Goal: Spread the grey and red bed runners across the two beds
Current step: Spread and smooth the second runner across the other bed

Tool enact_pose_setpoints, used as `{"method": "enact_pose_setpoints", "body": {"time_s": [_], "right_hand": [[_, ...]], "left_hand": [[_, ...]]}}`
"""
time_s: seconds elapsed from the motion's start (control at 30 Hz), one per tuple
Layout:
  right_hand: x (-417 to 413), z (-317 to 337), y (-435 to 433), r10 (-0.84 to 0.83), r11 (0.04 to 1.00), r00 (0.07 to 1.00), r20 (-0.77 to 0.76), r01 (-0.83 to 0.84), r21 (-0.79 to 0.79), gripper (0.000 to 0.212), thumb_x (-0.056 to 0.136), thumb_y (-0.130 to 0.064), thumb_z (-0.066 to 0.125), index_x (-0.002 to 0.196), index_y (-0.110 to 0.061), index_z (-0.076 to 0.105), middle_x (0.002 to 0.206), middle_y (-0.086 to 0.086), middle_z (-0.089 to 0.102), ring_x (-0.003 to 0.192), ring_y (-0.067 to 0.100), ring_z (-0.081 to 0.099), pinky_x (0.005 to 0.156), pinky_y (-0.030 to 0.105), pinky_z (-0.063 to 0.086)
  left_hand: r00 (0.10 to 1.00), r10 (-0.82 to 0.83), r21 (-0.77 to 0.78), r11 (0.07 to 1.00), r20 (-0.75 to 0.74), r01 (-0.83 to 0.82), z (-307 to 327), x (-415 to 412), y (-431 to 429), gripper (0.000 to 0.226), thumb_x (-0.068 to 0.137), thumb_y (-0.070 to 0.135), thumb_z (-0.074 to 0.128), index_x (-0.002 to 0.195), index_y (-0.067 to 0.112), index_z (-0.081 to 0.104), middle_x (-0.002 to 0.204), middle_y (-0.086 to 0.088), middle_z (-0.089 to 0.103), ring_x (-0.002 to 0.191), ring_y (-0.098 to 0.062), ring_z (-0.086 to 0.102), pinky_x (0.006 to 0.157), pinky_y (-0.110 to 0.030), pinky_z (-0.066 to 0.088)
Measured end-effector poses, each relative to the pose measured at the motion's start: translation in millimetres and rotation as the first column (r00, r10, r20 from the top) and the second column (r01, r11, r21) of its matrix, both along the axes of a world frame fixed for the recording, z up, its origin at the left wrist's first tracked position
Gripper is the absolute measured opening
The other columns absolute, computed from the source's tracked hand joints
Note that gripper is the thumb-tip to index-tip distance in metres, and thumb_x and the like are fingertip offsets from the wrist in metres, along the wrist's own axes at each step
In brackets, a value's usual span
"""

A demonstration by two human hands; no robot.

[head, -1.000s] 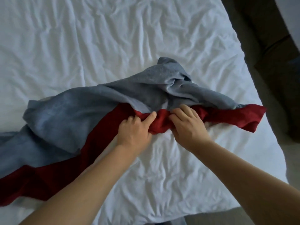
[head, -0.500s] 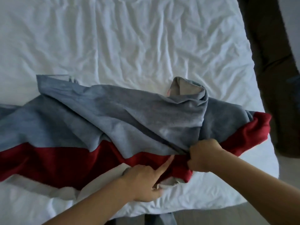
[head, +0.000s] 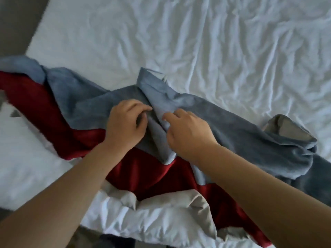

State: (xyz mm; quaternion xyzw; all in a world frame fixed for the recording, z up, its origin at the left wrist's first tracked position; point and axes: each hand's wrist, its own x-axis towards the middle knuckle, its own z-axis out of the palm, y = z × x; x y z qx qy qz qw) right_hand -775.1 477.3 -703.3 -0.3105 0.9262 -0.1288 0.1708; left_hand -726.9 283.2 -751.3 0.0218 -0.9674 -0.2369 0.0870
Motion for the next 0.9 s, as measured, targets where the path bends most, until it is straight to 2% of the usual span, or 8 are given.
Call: {"method": "enact_pose_setpoints", "body": {"time_s": [0.13,0.23,0.4,0.57,0.67,0.77,0.83,0.9], "right_hand": [[3.8,-5.1,-93.5,0.163,0.987,0.986,-0.04,-0.162,0.013,0.028,0.093,-0.026,0.051,0.118,-0.028,0.064,0.112,0.0,0.059,0.104,0.026,0.058,0.066,0.031,0.037],[5.3,-6.4,-163.3,0.226,0.974,0.973,-0.036,-0.226,0.016,0.031,0.093,-0.024,0.051,0.12,-0.029,0.066,0.119,0.001,0.059,0.111,0.026,0.057,0.076,0.036,0.051],[-1.1,-4.7,-279.7,0.302,0.953,0.952,-0.047,-0.3,0.043,0.032,0.099,-0.027,0.047,0.128,-0.026,0.062,0.127,0.004,0.058,0.116,0.028,0.057,0.082,0.036,0.047],[-7.0,-4.1,-366.8,0.076,0.993,0.996,-0.04,-0.079,-0.087,0.039,0.099,-0.035,0.049,0.137,-0.022,0.049,0.128,0.01,0.056,0.114,0.031,0.056,0.084,0.038,0.046],[1.5,-5.6,-398.2,0.108,0.993,0.992,-0.071,-0.11,-0.029,0.057,0.093,-0.045,0.057,0.144,-0.024,0.041,0.141,0.007,0.044,0.13,0.03,0.042,0.097,0.042,0.044],[13.6,-10.2,-417.4,0.149,0.989,0.989,-0.004,-0.149,0.017,0.058,0.096,-0.044,0.053,0.148,-0.022,0.04,0.154,0.009,0.037,0.14,0.031,0.035,0.111,0.045,0.035],[24.4,-8.0,-416.3,0.132,0.991,0.983,0.124,-0.131,-0.017,0.053,0.099,-0.028,0.05,0.151,-0.021,0.04,0.159,0.011,0.033,0.143,0.031,0.033,0.115,0.045,0.032],[30.9,-2.5,-409.1,0.14,0.99,0.973,0.186,-0.131,-0.057,0.05,0.098,-0.018,0.049,0.147,-0.025,0.045,0.158,0.009,0.033,0.14,0.03,0.037,0.114,0.045,0.035]], "left_hand": [[0.99,0.124,-0.133,0.984,0.07,-0.114,6.0,26.8,-88.4,0.025,0.087,0.018,0.065,0.11,0.02,0.074,0.112,0.001,0.068,0.109,-0.025,0.062,0.092,-0.045,0.046],[0.98,0.201,-0.26,0.946,0.009,-0.191,2.2,50.0,-150.8,0.032,0.093,0.032,0.059,0.121,0.021,0.071,0.124,-0.003,0.065,0.12,-0.028,0.058,0.097,-0.046,0.041],[0.932,0.363,-0.307,0.884,-0.027,-0.353,-5.7,84.2,-244.2,0.046,0.099,0.032,0.05,0.144,0.02,0.053,0.138,-0.003,0.058,0.126,-0.025,0.053,0.098,-0.043,0.041],[0.93,0.349,-0.332,0.896,0.112,-0.296,-6.9,117.0,-295.3,0.056,0.091,0.036,0.057,0.146,0.024,0.05,0.143,-0.004,0.051,0.129,-0.028,0.049,0.097,-0.047,0.041],[0.929,0.347,-0.292,0.908,0.125,-0.299,3.7,121.1,-309.9,0.058,0.089,0.043,0.06,0.146,0.03,0.05,0.15,-0.008,0.044,0.134,-0.031,0.043,0.098,-0.047,0.041],[0.879,0.444,-0.193,0.891,0.175,-0.412,25.9,100.9,-328.9,0.044,0.1,0.048,0.045,0.141,0.034,0.053,0.161,-0.013,0.029,0.145,-0.035,0.031,0.107,-0.047,0.039],[0.835,0.504,-0.05,0.861,0.223,-0.506,41.4,88.6,-334.1,0.039,0.104,0.049,0.036,0.134,0.032,0.055,0.16,-0.011,0.031,0.138,-0.031,0.042,0.104,-0.048,0.046],[0.817,0.529,0.148,0.811,0.23,-0.566,52.5,80.4,-335.4,0.045,0.103,0.056,0.028,0.133,0.031,0.051,0.146,-0.002,0.048,0.122,-0.023,0.056,0.094,-0.045,0.052]]}}
